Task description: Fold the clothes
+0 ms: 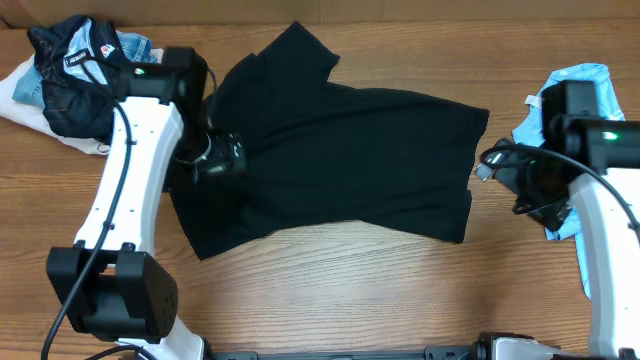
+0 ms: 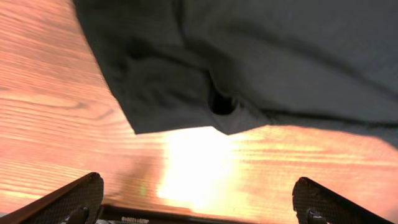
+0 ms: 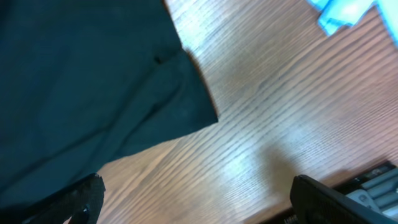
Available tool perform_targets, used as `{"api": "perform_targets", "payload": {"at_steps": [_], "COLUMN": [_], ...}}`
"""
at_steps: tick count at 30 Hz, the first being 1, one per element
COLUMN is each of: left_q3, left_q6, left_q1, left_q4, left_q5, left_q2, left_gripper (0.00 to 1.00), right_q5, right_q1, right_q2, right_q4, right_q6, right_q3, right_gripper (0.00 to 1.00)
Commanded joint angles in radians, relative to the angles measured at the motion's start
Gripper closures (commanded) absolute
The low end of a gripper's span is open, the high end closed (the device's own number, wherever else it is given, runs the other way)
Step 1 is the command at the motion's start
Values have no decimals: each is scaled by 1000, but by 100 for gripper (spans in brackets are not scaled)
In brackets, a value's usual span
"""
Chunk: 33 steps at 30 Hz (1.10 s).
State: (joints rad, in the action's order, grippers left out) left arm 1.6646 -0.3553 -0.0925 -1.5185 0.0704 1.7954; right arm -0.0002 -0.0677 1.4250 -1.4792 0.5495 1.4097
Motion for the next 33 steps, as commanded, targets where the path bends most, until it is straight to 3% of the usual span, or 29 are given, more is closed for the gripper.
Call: {"api": "perform_targets", "payload": {"at_steps": [1, 5, 10, 17, 25, 28, 29, 32, 33], "left_q3": [-129, -264, -395, -475, -475, -475, -475, -475, -475], "left_q6": [26, -21, -159, -311, -332, -351, -358, -360, -360], "left_q1": [-40, -66, -90, -91, -90, -90, -90, -90, -90], "left_q4": [45, 180, 322, 421, 510, 542, 556, 563, 564], "left_q5": [96, 230, 232, 130, 75, 76, 76, 75, 75], "left_q2": [2, 2, 2, 2, 2, 2, 2, 2, 2], "left_gripper": [0, 1, 6, 15, 20, 30, 41, 56, 57], "right_q5": [-29, -55, -58, -57, -53, -54, -54, -54, -54], "right_q1": [0, 0, 0, 0, 0, 0, 0, 0, 0], "right_q2": [3, 31, 74, 79, 81, 83, 83, 83, 83], "right_q4": [82, 172, 214, 249, 350, 359, 361, 360, 360], "right_q6": [6, 6, 5, 5, 6, 6, 6, 6, 6], "right_q3": [-114, -179, -184, -185, -223, -240, -246, -248, -248], "right_gripper": [0, 0, 0, 0, 1, 1, 2, 3, 3]}}
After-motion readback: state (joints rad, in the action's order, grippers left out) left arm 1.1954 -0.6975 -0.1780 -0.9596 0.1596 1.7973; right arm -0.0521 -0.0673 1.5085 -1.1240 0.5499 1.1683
